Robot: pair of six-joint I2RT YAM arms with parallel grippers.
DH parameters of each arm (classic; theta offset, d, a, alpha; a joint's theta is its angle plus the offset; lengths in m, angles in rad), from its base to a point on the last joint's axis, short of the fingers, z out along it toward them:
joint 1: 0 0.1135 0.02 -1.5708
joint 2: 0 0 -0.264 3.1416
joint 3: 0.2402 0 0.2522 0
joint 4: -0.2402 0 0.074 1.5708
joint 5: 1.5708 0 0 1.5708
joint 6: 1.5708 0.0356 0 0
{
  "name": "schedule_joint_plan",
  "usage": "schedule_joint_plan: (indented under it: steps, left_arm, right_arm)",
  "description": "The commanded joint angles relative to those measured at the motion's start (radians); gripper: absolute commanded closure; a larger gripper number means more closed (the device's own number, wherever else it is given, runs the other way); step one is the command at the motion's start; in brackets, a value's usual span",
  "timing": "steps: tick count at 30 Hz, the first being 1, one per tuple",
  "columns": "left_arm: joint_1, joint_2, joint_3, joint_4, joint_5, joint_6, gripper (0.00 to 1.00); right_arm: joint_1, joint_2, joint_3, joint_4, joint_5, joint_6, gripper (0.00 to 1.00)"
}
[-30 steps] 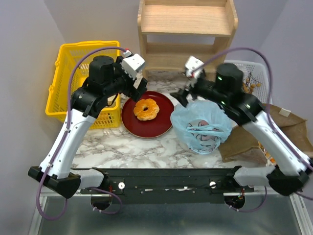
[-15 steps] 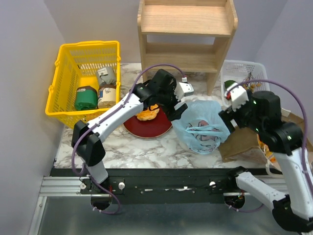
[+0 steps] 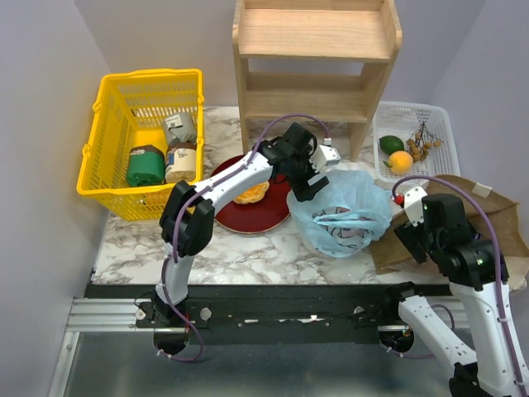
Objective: Untie the knot of the grocery bags and take out the mixed food
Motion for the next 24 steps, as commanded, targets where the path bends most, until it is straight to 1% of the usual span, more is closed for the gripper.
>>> schedule_joint_plan:
  steps: [1, 4, 5, 7, 8, 9, 10, 11, 14, 16, 17, 18, 19, 20, 21, 22, 24]
  left_arm:
    - [-0.007, 0.059, 0.009, -0.007, -0.065, 0.022, 0.02]
    - [-0.006, 0.068, 0.010, -0.018, -0.022, 0.023, 0.18]
    - [-0.007, 0.071, 0.012, -0.036, 0.011, 0.019, 0.38]
    - [-0.004, 0.080, 0.029, -0.067, 0.047, 0.016, 0.67]
    - [-0.006, 0.084, 0.033, -0.094, 0.061, 0.007, 0.89]
    - [-0.004, 0.087, 0.035, -0.107, 0.096, 0.004, 0.93]
    - [-0.006, 0.084, 0.032, -0.119, 0.114, 0.008, 0.98]
    - [-0.004, 0.081, 0.027, -0.139, 0.127, 0.011, 1.00]
    - [-0.004, 0.039, -0.008, -0.148, 0.163, 0.010, 1.00]
    - [-0.004, -0.011, -0.031, -0.147, 0.170, 0.010, 1.00]
    - [-0.006, -0.031, -0.037, -0.147, 0.167, 0.007, 1.00]
    - [-0.003, -0.051, -0.042, -0.147, 0.162, 0.002, 1.00]
    - [-0.001, -0.095, -0.051, -0.147, 0.148, -0.022, 1.00]
    - [0.002, -0.120, -0.057, -0.139, 0.142, -0.044, 1.00]
    - [0.003, -0.146, -0.063, -0.138, 0.137, -0.065, 1.00]
    - [0.008, -0.204, -0.074, -0.136, 0.131, -0.085, 1.00]
    - [0.013, -0.269, -0.085, -0.133, 0.078, -0.119, 1.00]
  right_arm:
    - [-0.045, 0.030, 0.010, -0.135, 0.166, -0.055, 0.01]
    - [-0.045, 0.046, 0.032, -0.121, 0.162, -0.073, 0.01]
    - [-0.045, 0.056, 0.045, -0.123, 0.148, -0.074, 0.02]
    - [-0.047, 0.072, 0.058, -0.129, 0.113, -0.061, 0.03]
    - [-0.056, 0.086, 0.064, -0.135, 0.094, -0.049, 0.04]
    - [-0.061, 0.108, 0.082, -0.144, 0.067, -0.024, 0.05]
    - [-0.068, 0.125, 0.091, -0.162, 0.006, -0.009, 0.05]
    - [-0.085, 0.139, 0.099, -0.173, -0.036, 0.004, 0.08]
    - [-0.117, 0.185, 0.089, -0.199, -0.172, 0.028, 0.12]
    - [-0.127, 0.207, 0.057, -0.210, -0.272, 0.021, 0.23]
    - [-0.128, 0.211, 0.049, -0.212, -0.304, 0.016, 0.30]
    - [-0.127, 0.216, 0.043, -0.210, -0.334, 0.005, 0.50]
    - [-0.128, 0.230, 0.041, -0.212, -0.401, -0.002, 0.61]
    - [-0.127, 0.237, 0.047, -0.212, -0.421, -0.012, 0.80]
    - [-0.128, 0.247, 0.055, -0.213, -0.478, -0.031, 0.96]
    - [-0.127, 0.259, 0.068, -0.210, -0.537, -0.038, 1.00]
    - [-0.127, 0.294, 0.107, -0.212, -0.608, -0.071, 0.99]
